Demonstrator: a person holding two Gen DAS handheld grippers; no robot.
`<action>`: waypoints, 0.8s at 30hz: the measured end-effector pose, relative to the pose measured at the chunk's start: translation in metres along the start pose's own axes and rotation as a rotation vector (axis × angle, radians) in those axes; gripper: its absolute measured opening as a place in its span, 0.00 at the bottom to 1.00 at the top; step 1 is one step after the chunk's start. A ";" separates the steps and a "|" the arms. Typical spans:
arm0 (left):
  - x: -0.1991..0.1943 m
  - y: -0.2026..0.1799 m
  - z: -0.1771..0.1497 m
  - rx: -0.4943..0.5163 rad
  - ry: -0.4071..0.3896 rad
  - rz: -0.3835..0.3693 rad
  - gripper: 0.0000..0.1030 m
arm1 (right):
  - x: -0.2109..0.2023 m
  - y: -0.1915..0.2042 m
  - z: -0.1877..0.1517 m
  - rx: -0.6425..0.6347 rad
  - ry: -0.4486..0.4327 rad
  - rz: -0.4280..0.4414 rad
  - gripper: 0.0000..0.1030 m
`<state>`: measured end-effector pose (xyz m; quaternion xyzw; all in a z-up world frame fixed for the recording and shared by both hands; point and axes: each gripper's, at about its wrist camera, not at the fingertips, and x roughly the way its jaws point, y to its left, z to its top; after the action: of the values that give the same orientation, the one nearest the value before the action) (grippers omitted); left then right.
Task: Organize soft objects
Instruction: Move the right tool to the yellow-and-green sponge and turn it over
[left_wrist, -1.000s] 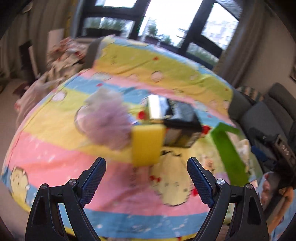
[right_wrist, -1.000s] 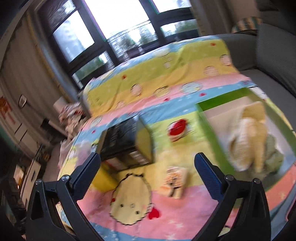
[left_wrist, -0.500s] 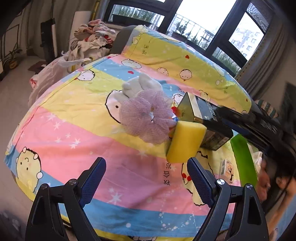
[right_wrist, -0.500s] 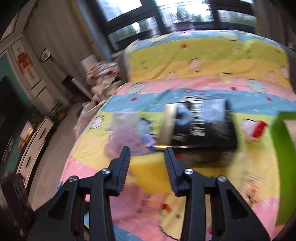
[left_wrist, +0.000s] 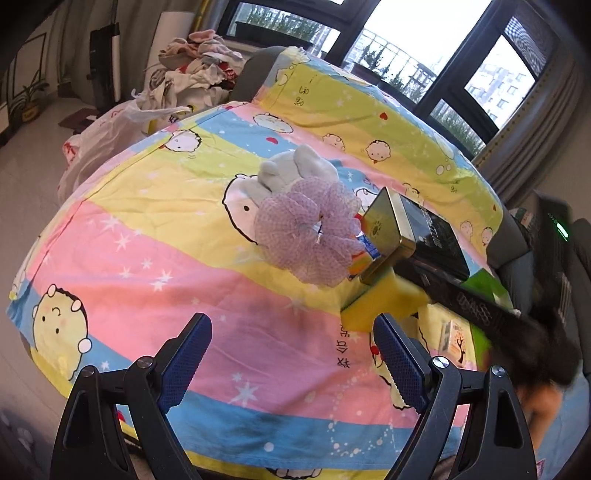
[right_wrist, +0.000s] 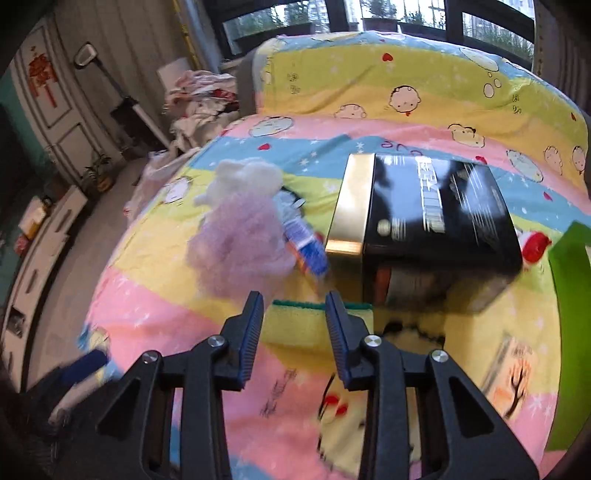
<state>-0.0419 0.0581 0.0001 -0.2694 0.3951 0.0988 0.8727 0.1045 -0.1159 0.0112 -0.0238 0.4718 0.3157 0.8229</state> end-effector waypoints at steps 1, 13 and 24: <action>0.000 -0.001 -0.001 0.003 0.006 -0.008 0.87 | -0.008 0.001 -0.011 -0.001 0.008 0.020 0.33; 0.019 -0.020 -0.016 0.045 0.107 -0.064 0.87 | -0.052 -0.026 -0.066 0.170 -0.027 0.112 0.73; 0.057 -0.057 -0.047 0.141 0.205 -0.082 0.86 | -0.019 -0.060 -0.069 0.291 0.041 0.170 0.74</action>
<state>-0.0119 -0.0179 -0.0454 -0.2320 0.4766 0.0069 0.8479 0.0773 -0.1966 -0.0271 0.1292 0.5295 0.3120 0.7782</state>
